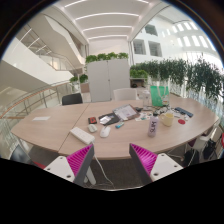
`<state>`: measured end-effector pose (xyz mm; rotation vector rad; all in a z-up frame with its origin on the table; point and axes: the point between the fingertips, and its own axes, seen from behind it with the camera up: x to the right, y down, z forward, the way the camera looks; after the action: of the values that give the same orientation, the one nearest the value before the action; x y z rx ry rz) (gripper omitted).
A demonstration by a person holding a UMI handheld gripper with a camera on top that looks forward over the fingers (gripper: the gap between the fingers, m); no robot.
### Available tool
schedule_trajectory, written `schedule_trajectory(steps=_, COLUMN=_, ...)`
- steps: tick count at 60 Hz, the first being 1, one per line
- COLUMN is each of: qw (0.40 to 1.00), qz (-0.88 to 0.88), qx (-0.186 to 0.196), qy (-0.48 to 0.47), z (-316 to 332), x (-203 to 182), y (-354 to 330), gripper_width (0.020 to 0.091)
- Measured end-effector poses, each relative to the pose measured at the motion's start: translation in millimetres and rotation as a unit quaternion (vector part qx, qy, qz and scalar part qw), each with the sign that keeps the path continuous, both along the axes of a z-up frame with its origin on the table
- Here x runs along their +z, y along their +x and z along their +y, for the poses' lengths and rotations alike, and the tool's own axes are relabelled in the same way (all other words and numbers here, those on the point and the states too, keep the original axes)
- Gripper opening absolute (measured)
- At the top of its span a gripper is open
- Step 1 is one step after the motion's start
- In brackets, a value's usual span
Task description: Pour water
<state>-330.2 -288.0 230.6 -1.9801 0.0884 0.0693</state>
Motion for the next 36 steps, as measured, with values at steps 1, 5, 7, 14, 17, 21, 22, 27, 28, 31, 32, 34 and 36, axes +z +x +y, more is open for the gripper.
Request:
schedule_trajectory(steps=1, qw=1.0, qz=-0.002, qx=-0.002, qy=0.0, z=-1.7, x=4.8, y=-7.4, gripper_width=0.0814)
schedule_trajectory(steps=5, qw=1.0, qz=-0.007, qx=-0.005, qy=0.004, z=-0.8, x=5.5, y=-5.4, gripper_width=0.0813)
schedule_trajectory(steps=7, qw=1.0, qz=-0.009, qx=-0.006, qy=0.002, z=-0.4, x=0.8, y=1.7, gripper_width=0.0809)
schedule_trajectory(steps=14, qw=1.0, qz=-0.009, qx=-0.019, qy=0.004, z=-8.1, x=2.4, y=-6.0, gripper_width=0.0811)
schedule_trajectory(steps=17, qw=1.0, qz=-0.012, qx=-0.02, qy=0.007, z=-2.7, x=-3.6, y=8.1, gripper_width=0.0812)
schedule_trajectory(steps=21, qw=0.999, qz=-0.033, qx=-0.026, qy=0.021, z=3.2, x=-7.3, y=29.8, gripper_width=0.0813)
schedule_trajectory(steps=22, qw=0.998, qz=-0.041, qx=-0.028, qy=0.025, z=7.2, x=-8.9, y=36.2, gripper_width=0.0814)
schedule_trajectory(steps=27, qw=0.996, qz=-0.065, qx=-0.025, qy=0.056, z=24.5, x=-10.5, y=64.0, gripper_width=0.0818)
schedule_trajectory(steps=28, qw=0.996, qz=-0.067, qx=-0.022, qy=0.06, z=30.0, x=-12.7, y=68.8, gripper_width=0.0816)
schedule_trajectory(steps=31, qw=0.995, qz=-0.07, qx=-0.02, qy=0.069, z=38.0, x=-17.7, y=88.3, gripper_width=0.0815)
schedule_trajectory(steps=32, qw=0.995, qz=-0.07, qx=-0.021, qy=0.069, z=55.9, x=-26.0, y=96.0, gripper_width=0.0816)
schedule_trajectory(steps=34, qw=0.995, qz=-0.072, qx=-0.022, qy=0.07, z=73.2, x=-36.7, y=112.4, gripper_width=0.0816)
schedule_trajectory(steps=36, qw=0.994, qz=-0.074, qx=-0.023, qy=0.073, z=93.1, x=-48.0, y=129.4, gripper_width=0.0815)
